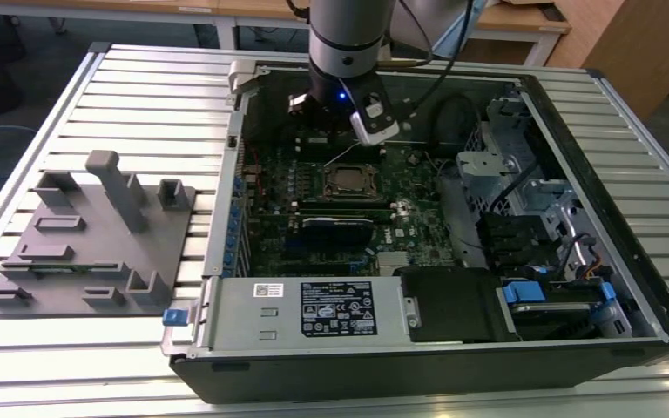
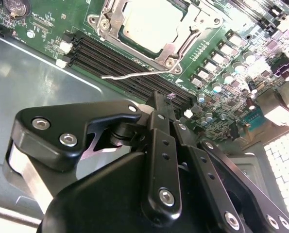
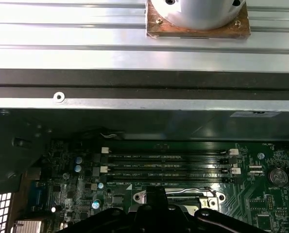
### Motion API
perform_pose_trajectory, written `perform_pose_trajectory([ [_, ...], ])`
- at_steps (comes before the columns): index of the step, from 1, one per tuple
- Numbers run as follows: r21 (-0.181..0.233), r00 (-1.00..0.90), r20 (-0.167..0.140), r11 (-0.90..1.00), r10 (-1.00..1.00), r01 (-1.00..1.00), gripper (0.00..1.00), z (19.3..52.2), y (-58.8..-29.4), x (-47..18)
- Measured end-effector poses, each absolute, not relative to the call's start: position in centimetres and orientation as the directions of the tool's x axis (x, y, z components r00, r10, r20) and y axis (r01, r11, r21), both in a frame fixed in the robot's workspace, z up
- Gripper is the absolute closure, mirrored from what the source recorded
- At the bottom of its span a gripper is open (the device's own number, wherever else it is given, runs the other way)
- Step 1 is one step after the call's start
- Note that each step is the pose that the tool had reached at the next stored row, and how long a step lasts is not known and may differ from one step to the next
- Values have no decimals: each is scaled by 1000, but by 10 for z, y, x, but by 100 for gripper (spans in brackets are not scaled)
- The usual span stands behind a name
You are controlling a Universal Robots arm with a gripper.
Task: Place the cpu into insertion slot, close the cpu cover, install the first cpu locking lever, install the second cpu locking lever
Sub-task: 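Install the first cpu locking lever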
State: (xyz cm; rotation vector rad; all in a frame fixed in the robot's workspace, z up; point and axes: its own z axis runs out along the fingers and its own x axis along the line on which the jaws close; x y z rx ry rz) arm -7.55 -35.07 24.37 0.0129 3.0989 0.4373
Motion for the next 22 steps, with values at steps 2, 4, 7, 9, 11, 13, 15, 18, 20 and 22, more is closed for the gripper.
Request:
perform_pose_trajectory([
  [2, 277, -1000, -11, 961, 10, 6, 90, 243, -351, -75],
  [4, 276, -1000, -11, 961, 10, 6, 90, 243, -350, -74],
  [7, 275, -1000, -11, 962, 10, 7, 90, 243, -350, -73],
  [9, 274, -1000, -11, 962, 10, 7, 90, 243, -349, -72],
  [11, 273, -1000, -11, 962, 10, 7, 90, 243, -349, -72],
  [13, 273, -1000, -11, 962, 10, 7, 90, 243, -349, -71],
  [15, 272, -1000, -11, 962, 10, 7, 90, 242, -349, -71],
  [18, 271, -1000, -11, 962, 10, 7, 90, 241, -349, -70],
  [20, 271, -1000, -11, 962, 10, 7, 90, 240, -349, -70],
  [22, 271, -1000, -11, 963, 10, 7, 90, 240, -349, -70],
])
